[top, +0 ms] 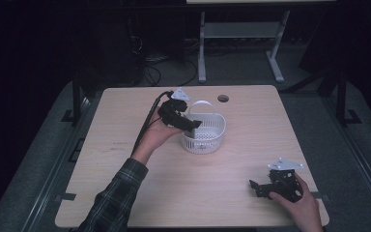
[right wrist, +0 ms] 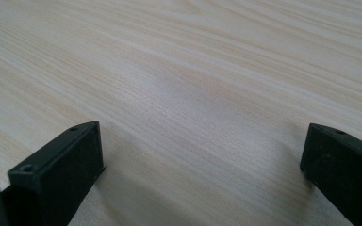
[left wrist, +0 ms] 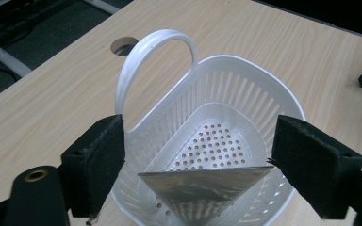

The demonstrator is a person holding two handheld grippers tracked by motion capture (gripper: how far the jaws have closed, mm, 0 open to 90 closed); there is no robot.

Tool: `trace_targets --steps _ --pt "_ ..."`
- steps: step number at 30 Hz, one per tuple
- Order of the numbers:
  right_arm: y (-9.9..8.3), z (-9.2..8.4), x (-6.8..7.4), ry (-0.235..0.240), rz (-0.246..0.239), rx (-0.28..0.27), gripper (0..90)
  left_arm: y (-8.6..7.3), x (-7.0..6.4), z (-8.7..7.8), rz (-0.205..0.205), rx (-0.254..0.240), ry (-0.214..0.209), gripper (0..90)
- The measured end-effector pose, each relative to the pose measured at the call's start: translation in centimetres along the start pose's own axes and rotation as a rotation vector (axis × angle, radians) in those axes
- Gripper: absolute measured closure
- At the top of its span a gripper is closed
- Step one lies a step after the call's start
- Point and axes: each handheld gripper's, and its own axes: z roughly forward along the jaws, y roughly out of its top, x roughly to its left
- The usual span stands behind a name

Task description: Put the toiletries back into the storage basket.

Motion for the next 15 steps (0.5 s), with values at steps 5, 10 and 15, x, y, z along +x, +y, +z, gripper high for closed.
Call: trace_targets --steps 5,10,15 --pt "0.0 0.0 0.0 0.000 0.000 0.000 0.0 0.0 0.1 -0.3 0.005 0.012 -0.001 13.4" --pt "0.0 0.0 0.0 0.000 0.000 0.000 0.0 0.0 0.0 -0.8 0.007 0.017 0.001 13.4" --pt "0.0 0.0 0.0 0.000 0.000 0.000 0.0 -0.1 0.1 -1.4 0.005 0.022 0.003 13.4"
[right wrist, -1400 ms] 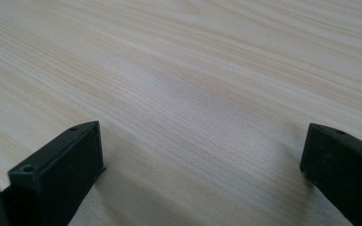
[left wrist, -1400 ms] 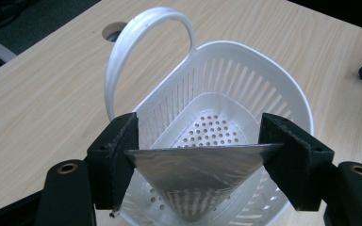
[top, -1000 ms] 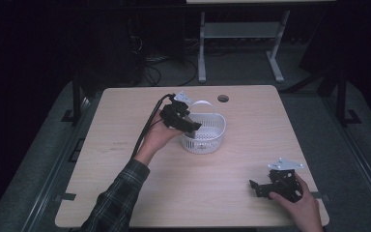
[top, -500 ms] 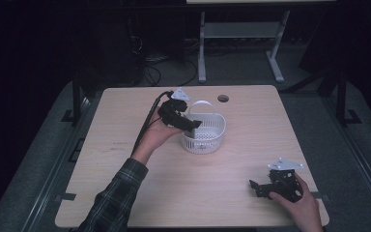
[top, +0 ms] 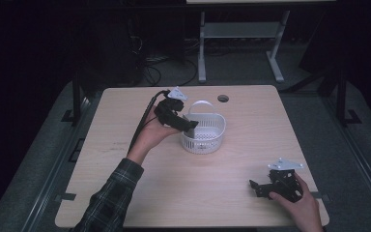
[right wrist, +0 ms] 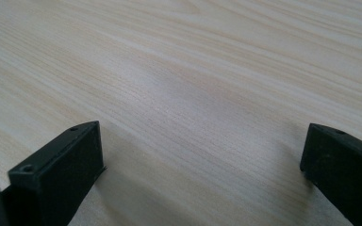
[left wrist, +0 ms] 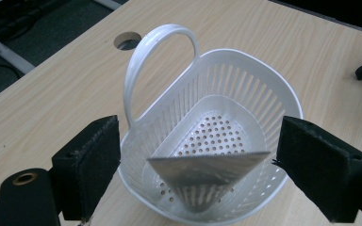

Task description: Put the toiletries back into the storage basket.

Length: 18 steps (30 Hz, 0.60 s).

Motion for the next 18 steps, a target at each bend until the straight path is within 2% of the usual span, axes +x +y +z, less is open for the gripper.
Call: trace_targets --steps 10,18 --pt "0.0 0.0 0.0 0.000 0.000 0.000 0.0 -0.8 -0.1 -1.3 -0.002 0.004 0.001 13.5" --pt "0.0 0.0 0.0 0.000 -0.001 -0.001 0.0 -2.5 0.1 -2.6 -0.021 -0.012 0.002 13.8"
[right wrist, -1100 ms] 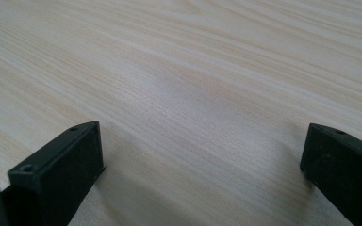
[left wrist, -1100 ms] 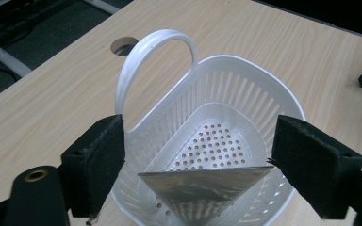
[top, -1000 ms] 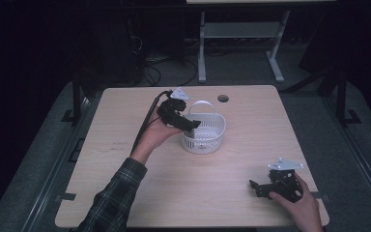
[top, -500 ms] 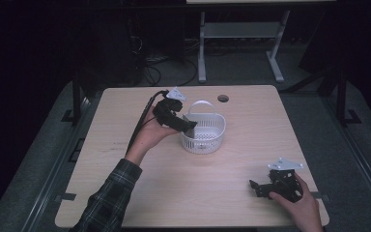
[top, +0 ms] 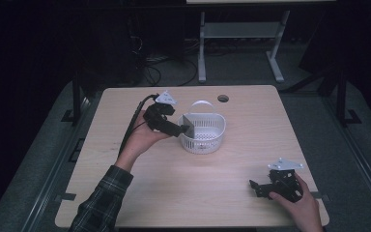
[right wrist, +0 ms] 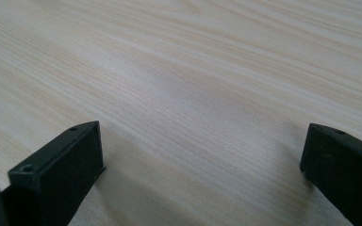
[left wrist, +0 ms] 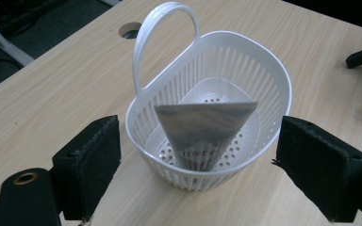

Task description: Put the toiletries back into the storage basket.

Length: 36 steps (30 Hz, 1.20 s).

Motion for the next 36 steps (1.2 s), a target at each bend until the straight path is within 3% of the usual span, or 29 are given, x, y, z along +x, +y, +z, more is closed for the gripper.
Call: trace_targets --steps 23,36 --pt "0.0 0.0 0.0 0.000 0.001 0.001 0.0 -4.8 -0.1 -2.6 -0.029 -0.028 0.039 14.3" --pt "0.0 0.0 0.0 0.000 -0.002 -0.001 0.0 -7.7 -1.1 -3.9 -0.035 -0.050 0.061 14.3"
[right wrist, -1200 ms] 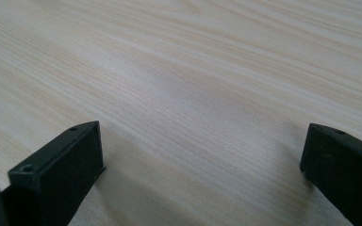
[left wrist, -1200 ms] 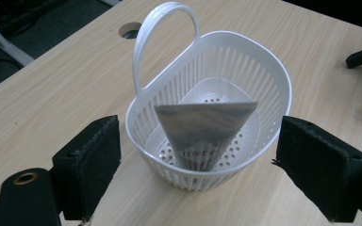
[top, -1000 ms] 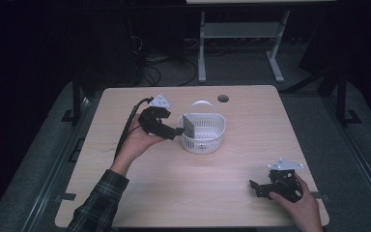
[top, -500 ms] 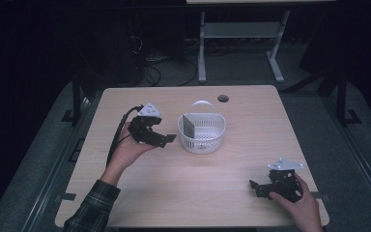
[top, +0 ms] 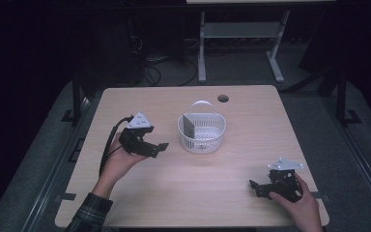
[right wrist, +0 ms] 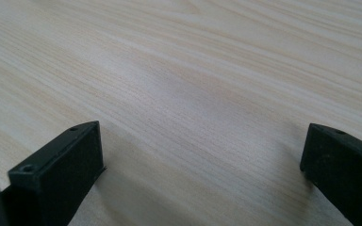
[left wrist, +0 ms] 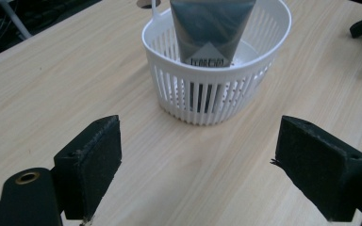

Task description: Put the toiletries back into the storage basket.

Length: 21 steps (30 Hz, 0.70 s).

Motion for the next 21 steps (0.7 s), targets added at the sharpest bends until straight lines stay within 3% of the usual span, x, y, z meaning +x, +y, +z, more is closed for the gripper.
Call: trace_targets --steps 20,21 --pt "0.0 0.0 0.0 0.000 0.002 0.001 0.0 -5.5 -1.1 -1.4 -0.014 -0.006 0.033 14.2" --pt "0.0 0.0 0.0 0.000 0.002 0.001 0.0 -5.6 -1.1 -1.4 -0.010 0.010 0.036 14.2"
